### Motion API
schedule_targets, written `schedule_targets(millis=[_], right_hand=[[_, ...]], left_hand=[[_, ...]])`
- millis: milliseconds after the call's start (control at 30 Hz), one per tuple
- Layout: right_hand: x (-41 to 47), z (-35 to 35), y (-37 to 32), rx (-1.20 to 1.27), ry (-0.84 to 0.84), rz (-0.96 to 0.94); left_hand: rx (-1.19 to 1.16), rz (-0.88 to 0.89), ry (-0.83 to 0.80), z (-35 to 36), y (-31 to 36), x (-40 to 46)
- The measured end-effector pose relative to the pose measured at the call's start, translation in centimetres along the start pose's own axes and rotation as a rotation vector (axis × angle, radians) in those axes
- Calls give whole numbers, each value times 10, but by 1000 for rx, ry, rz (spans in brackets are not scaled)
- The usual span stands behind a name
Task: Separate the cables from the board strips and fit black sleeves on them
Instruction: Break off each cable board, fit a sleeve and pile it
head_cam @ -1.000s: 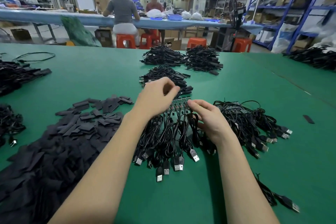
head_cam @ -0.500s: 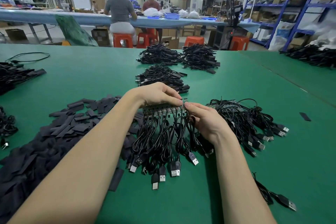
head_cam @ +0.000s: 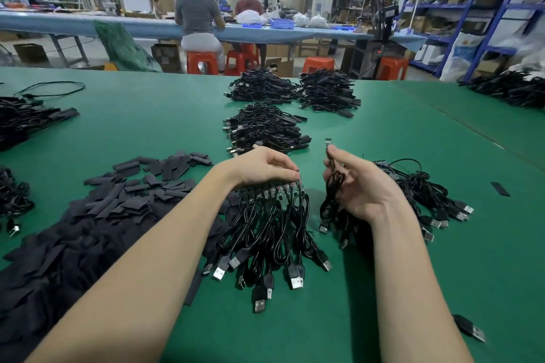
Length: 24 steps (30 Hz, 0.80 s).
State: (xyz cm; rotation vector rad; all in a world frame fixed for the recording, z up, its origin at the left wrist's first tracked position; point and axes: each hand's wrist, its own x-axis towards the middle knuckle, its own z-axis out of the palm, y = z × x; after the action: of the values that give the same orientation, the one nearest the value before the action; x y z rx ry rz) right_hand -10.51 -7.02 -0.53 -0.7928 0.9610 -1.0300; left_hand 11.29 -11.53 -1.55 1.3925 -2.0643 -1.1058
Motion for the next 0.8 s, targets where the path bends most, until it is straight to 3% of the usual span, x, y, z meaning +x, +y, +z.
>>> schedule_targets(millis=[67,133,233,300,367,467,567,800], right_hand=[[-3,4,-8,-19,-49,-28],[-6,14,-13,-63,-115,-35],[-5,33,-9,-98,-155,-32],[0,43,2,-166,-84,-49],[6,48,16,-275,53,-105],[12,46,26,-449,220,-181],[14,46,26,-427,220,-152],[15,55,28,-418,153,-139]], left_hand=[[170,-1,51,7,-1,-2],[230,39,218,17,1,-6],[-219,128,502,34,6,-17],[-547,98,598,46,8,-23],[-709,49,627,56,5,-29],[-720,16,596,63,0,-36],[-664,29,572,66,-2,-40],[-814,105,569,66,-6,-49]])
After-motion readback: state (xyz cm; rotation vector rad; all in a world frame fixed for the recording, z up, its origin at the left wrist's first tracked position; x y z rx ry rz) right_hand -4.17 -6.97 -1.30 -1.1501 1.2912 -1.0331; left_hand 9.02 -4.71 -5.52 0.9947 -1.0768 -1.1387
